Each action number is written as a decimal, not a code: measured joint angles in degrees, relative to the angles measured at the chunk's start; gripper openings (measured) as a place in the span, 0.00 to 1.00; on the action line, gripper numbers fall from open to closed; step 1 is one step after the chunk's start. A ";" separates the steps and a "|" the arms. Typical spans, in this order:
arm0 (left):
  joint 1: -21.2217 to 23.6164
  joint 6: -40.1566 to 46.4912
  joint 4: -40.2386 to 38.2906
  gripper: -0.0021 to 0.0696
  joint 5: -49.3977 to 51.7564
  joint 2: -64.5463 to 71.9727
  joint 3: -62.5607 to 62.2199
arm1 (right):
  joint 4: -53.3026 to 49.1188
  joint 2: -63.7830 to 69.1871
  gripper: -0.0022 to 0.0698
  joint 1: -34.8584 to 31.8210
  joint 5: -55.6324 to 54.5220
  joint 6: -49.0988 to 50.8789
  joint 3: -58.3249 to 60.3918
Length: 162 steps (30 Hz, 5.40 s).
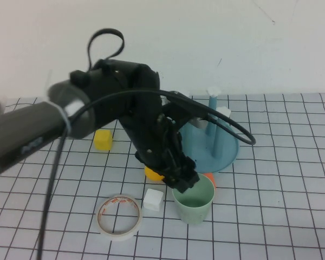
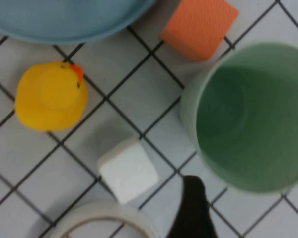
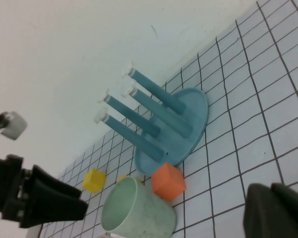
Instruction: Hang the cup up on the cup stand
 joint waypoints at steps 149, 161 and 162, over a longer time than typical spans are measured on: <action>0.11 -10.49 9.52 0.04 -122.89 -25.28 56.81 | 52.06 99.47 0.82 25.24 22.70 -36.42 -74.76; 0.11 -10.40 9.01 0.04 -123.12 -25.28 56.81 | 52.06 99.47 0.82 25.24 22.88 -36.17 -74.76; 0.11 -10.40 9.01 0.05 -123.12 -25.28 56.81 | 52.06 99.47 0.82 25.24 22.88 -36.17 -74.76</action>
